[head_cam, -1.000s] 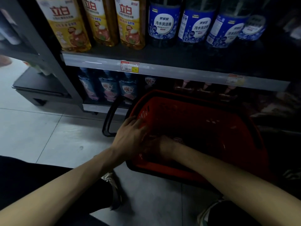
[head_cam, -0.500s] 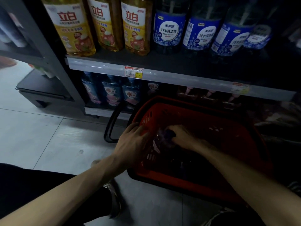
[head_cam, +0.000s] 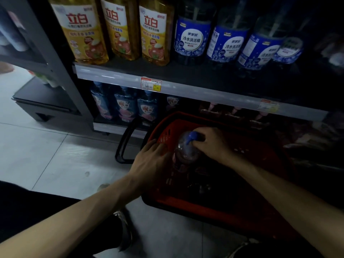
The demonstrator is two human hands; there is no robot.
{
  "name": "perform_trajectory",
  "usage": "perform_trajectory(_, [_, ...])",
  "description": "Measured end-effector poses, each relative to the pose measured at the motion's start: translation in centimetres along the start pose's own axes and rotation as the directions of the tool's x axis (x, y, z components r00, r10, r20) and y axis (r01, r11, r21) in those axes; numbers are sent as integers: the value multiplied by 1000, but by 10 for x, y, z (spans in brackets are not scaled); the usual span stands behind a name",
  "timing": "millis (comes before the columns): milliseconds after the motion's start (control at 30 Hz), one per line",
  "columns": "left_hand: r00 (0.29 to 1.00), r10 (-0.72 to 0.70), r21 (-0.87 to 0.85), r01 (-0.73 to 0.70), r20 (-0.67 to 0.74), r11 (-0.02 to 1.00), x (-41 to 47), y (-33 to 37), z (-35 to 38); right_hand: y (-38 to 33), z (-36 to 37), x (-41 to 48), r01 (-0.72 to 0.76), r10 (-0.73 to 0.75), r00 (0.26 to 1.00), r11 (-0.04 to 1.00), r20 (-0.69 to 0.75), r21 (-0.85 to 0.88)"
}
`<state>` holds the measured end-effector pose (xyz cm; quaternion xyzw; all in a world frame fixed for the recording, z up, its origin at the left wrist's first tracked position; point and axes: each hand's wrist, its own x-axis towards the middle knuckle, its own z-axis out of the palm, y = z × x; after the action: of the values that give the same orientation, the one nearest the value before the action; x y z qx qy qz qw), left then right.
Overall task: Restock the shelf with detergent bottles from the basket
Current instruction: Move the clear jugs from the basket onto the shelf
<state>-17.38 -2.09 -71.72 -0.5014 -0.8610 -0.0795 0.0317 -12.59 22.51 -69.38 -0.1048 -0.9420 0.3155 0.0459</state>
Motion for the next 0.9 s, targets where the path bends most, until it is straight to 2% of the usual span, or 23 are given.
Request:
perform_trajectory(100, [998, -61, -113, 61, 3, 992, 10, 13, -7, -22, -34, 1, 48, -50, 997, 998, -56, -31])
perform_trajectory(167, [976, -196, -273, 216, 99, 937, 27, 25, -14, -39, -60, 1, 61, -66, 992, 997, -108, -54])
perform_trajectory(200, [954, -260, -367, 297, 147, 882, 36, 31, -16, -48, -72, 1, 67, -73, 989, 996, -129, -51])
perform_trajectory(267, [925, -343, -594, 371, 166, 714, 53, 44, -21, -63, -90, 0, 94, -99, 982, 995, -162, -40])
perform_trajectory(333, [904, -408, -792, 340, 127, 507, 66, 56, -24, -77, -106, -2, 124, -129, 972, 992, -196, -38])
perform_trajectory(367, [895, -433, -844, 312, 106, 437, 72, 61, -25, -82, -113, -4, 134, -137, 968, 991, -210, -31])
perform_trajectory(467, [875, -475, -912, 263, 89, 315, 84, 74, -31, -94, -130, -8, 136, -145, 963, 989, -229, -52])
perform_trajectory(633, [880, -465, -941, 232, 95, 246, 95, 86, -39, -99, -147, -13, 89, -95, 963, 995, -250, -36])
perform_trajectory(700, [883, -455, -952, 228, 114, 204, 94, 92, -41, -100, -151, -15, 33, -32, 967, 999, -251, -3])
perform_trajectory(800, [882, -434, -966, 244, 184, 87, 87, 99, -43, -100, -156, -19, -126, 149, 975, 981, -164, 146])
perform_trajectory(900, [863, -432, -962, 271, 263, -45, 76, 104, -47, -98, -160, -29, -235, 273, 960, 905, -60, 355])
